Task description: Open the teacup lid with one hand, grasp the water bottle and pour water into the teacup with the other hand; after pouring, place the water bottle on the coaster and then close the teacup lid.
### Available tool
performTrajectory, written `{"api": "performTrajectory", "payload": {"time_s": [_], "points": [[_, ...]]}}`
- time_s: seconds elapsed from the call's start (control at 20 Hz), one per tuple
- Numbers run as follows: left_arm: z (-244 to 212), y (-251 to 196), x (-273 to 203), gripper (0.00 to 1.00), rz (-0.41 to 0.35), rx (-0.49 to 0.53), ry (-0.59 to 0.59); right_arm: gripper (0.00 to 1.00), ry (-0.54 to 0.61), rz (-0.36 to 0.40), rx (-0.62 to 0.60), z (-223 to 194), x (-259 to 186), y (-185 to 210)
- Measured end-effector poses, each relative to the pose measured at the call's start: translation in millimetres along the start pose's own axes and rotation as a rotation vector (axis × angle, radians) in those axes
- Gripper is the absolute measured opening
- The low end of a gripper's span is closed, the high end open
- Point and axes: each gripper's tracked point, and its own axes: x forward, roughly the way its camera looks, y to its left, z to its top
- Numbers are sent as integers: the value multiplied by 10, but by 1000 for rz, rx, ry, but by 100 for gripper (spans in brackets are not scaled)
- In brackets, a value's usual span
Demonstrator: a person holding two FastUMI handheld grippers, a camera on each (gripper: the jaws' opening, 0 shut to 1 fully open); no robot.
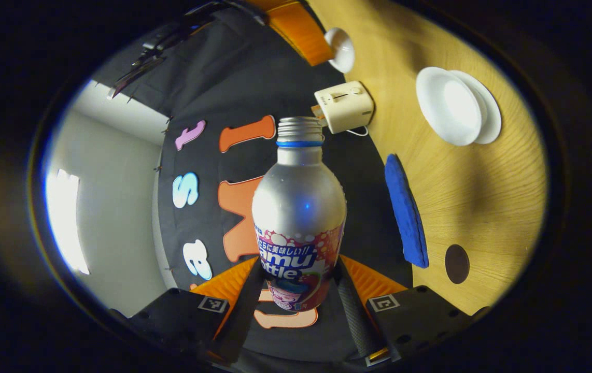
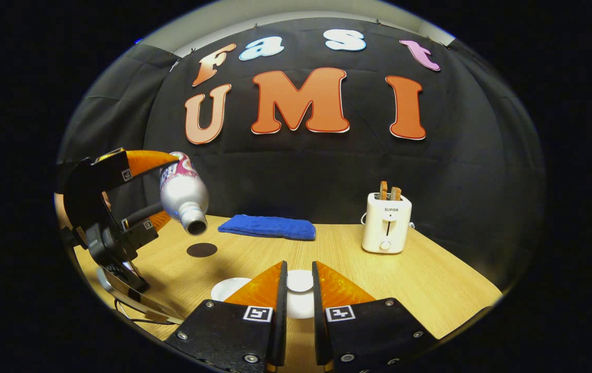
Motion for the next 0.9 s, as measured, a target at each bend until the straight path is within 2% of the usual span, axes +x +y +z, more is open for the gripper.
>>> {"api": "performTrajectory", "payload": {"time_s": [0.05,0.3,0.4,0.45,0.5,0.75,0.9], "points": [[-67,65,-23,83,27,-42,10,23,0,4,-1,9,12,20],[-353,248,-67,83,137,-276,72,23,2,21,-8,58,69,128],[-511,249,-104,82,157,-390,117,23,-1,26,-18,88,94,186],[-584,225,-104,79,171,-447,140,23,-2,27,-22,107,105,207],[-659,212,-90,83,184,-502,164,23,-3,32,-26,123,114,238],[-1071,138,-52,83,246,-796,284,23,-5,48,-43,180,183,362],[-1253,-29,-65,83,248,-974,363,23,0,55,-56,186,230,431]]}}
